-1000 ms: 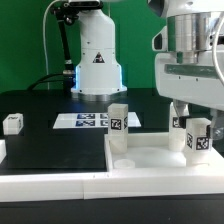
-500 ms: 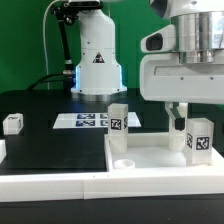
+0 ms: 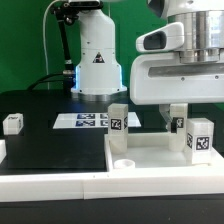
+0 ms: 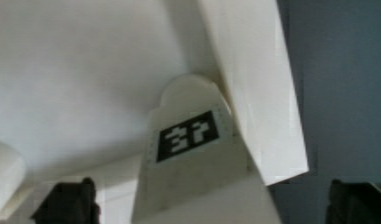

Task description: Assemble square table

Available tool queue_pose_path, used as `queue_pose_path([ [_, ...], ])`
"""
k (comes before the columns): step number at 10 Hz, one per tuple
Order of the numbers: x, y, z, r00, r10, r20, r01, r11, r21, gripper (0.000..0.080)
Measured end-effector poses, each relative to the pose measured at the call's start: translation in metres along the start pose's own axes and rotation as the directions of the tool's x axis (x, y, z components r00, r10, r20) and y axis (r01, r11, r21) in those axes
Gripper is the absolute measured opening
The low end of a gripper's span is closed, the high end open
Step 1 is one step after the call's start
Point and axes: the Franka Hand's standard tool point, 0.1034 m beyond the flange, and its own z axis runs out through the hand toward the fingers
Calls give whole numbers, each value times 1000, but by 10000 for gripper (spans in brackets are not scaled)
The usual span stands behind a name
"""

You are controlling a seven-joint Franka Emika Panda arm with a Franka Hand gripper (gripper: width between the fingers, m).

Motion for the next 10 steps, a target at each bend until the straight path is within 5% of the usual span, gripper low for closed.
queue_pose_path([
  [3, 0, 1, 0, 991, -135, -2, 135, 991, -15, 649],
  [6, 0, 1, 0, 991, -133, -2, 133, 991, -16, 289],
  [10, 0, 1, 0, 997, -71, -2, 71, 997, -14, 290],
])
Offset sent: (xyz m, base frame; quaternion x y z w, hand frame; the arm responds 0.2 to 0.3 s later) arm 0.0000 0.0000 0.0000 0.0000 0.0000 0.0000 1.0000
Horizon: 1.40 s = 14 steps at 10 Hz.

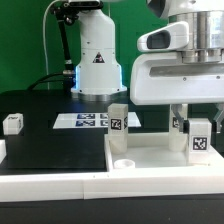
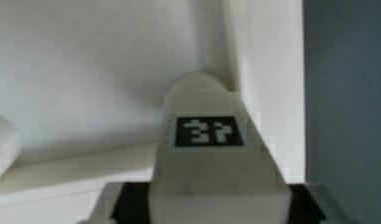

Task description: Assemble square table

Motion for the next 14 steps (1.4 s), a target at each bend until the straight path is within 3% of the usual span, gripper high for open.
queue_pose_path([
  [4, 0, 2, 1, 932, 362, -2, -362, 932, 1, 291],
  [8, -1, 4, 1, 705, 710, -7, -709, 705, 10, 291],
  [11, -3, 1, 1, 414, 910, 8, -910, 414, -6, 292],
  [12, -3, 1, 1, 352, 936, 9, -936, 352, -7, 292],
  [14, -3, 1, 1, 313, 950, 15, -950, 313, -6, 292],
])
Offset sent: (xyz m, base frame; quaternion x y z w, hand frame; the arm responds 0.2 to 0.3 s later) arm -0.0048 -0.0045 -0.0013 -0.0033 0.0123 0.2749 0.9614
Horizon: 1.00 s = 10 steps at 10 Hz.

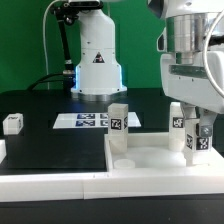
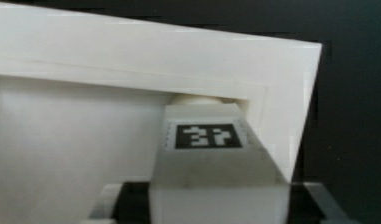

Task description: Assemble square table

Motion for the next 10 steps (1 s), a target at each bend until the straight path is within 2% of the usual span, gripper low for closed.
queue_pose_path([
  [1, 0, 0, 0, 1000, -22, 0, 22, 1000, 0, 383],
  [2, 0, 0, 0, 996, -93, 0, 93, 996, 0, 522],
  [3, -1, -1, 0, 987, -160, -2, 160, 987, 7, 624],
  [4, -4, -2, 0, 960, -280, -8, 280, 960, 23, 624],
  [5, -7, -2, 1, 924, -381, -11, 381, 924, 27, 624],
  [8, -11, -4, -1, 779, -627, -18, 627, 778, 28, 649],
  [10, -10, -5, -1, 645, -763, -24, 764, 645, 25, 649],
])
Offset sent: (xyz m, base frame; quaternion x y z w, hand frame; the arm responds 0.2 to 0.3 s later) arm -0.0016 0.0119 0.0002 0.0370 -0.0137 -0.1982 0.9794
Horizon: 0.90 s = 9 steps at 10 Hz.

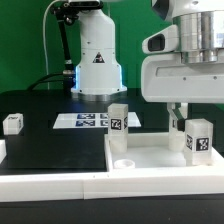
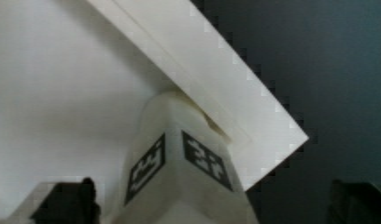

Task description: Assemble square table

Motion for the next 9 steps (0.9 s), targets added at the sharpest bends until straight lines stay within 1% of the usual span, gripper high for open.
queue_pose_path([
  [2, 0, 0, 0, 986, -167, -2, 167, 986, -4, 649],
  [4, 0, 0, 0, 959, -283, -4, 283, 959, -13, 649],
  [6, 4, 4, 0, 895, -445, -4, 445, 895, -26, 649],
  [8, 8, 8, 0, 824, -566, -1, 566, 824, -34, 649],
  [9, 9, 8, 0, 818, -576, -2, 575, 817, -36, 649],
])
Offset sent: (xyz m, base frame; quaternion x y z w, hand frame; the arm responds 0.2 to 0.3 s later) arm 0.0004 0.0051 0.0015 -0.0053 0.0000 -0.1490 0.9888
